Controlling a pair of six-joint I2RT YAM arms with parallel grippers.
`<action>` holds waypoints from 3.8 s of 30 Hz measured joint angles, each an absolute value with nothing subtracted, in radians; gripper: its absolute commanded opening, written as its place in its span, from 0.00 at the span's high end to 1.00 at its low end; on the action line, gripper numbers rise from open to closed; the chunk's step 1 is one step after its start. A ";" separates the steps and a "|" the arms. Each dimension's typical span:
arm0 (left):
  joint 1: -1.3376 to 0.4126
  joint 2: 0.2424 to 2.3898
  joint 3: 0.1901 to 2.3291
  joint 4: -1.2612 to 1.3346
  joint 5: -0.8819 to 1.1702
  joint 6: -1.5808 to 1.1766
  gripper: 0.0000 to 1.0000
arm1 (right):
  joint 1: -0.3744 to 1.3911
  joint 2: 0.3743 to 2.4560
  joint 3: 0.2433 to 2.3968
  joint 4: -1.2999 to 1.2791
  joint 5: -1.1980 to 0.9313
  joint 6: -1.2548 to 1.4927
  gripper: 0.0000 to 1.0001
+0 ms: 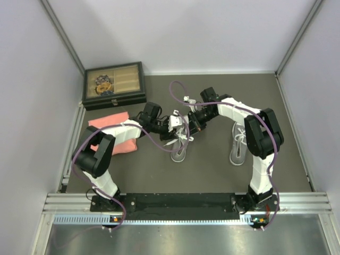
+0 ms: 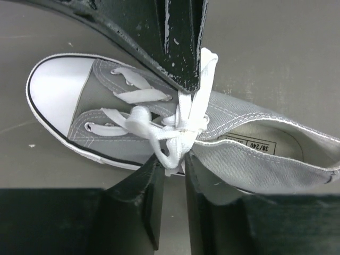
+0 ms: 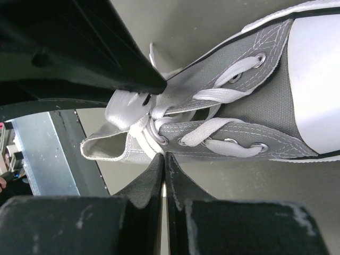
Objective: Tie the shoes
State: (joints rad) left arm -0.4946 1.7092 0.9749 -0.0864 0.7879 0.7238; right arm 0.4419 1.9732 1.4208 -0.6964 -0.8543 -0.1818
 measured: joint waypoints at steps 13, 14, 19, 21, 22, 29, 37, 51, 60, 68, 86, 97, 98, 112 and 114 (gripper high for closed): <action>-0.456 1.673 0.951 -0.164 0.800 0.786 1.00 | 0.435 1.973 1.420 -0.696 -0.853 -0.182 1.00; -0.443 1.660 0.941 -0.178 0.800 0.793 1.00 | 0.435 1.973 1.420 -0.696 -0.853 -0.182 1.00; -0.406 1.634 0.923 -0.215 0.799 0.815 0.97 | 0.435 1.973 1.420 -0.696 -0.854 -0.182 1.00; -0.404 1.634 0.923 -0.215 0.800 0.812 0.85 | 0.435 1.973 1.420 -0.696 -0.854 -0.182 1.00; -0.404 1.634 0.923 -0.215 0.799 0.809 0.77 | 0.435 1.973 1.420 -0.696 -0.853 -0.182 1.00; -0.397 1.615 0.921 -0.211 0.813 0.745 0.48 | 0.435 1.973 1.420 -0.696 -0.854 -0.178 1.00; -0.398 1.565 0.920 -0.147 0.830 0.637 0.41 | 0.435 1.973 1.420 -0.696 -0.855 -0.171 1.00; -0.475 1.675 0.950 0.026 0.839 0.363 0.53 | 0.435 1.973 1.420 -0.697 -0.857 -0.165 1.00; -0.473 1.696 0.987 0.026 0.871 0.317 0.87 | 0.435 1.973 1.420 -0.696 -0.854 -0.165 1.00; -0.467 1.711 1.001 0.003 0.902 0.287 0.76 | 0.434 1.973 1.420 -0.698 -0.854 -0.166 1.00; -0.459 1.744 1.044 -0.088 0.920 0.315 0.77 | 0.430 1.973 1.420 -0.702 -0.854 -0.175 1.00; -0.456 1.772 1.066 -0.151 0.923 0.369 1.00 | 0.429 1.973 1.420 -0.702 -0.854 -0.176 1.00; -0.455 1.772 1.066 -0.152 0.923 0.371 1.00 | 0.429 1.973 1.420 -0.702 -0.854 -0.176 1.00; -0.419 1.772 1.066 -0.186 0.923 0.399 1.00 | 0.429 1.972 1.419 -0.696 -0.839 -0.185 1.00; -0.419 1.772 1.066 -0.186 0.923 0.399 1.00 | 0.429 1.971 1.414 -0.693 -0.836 -0.186 1.00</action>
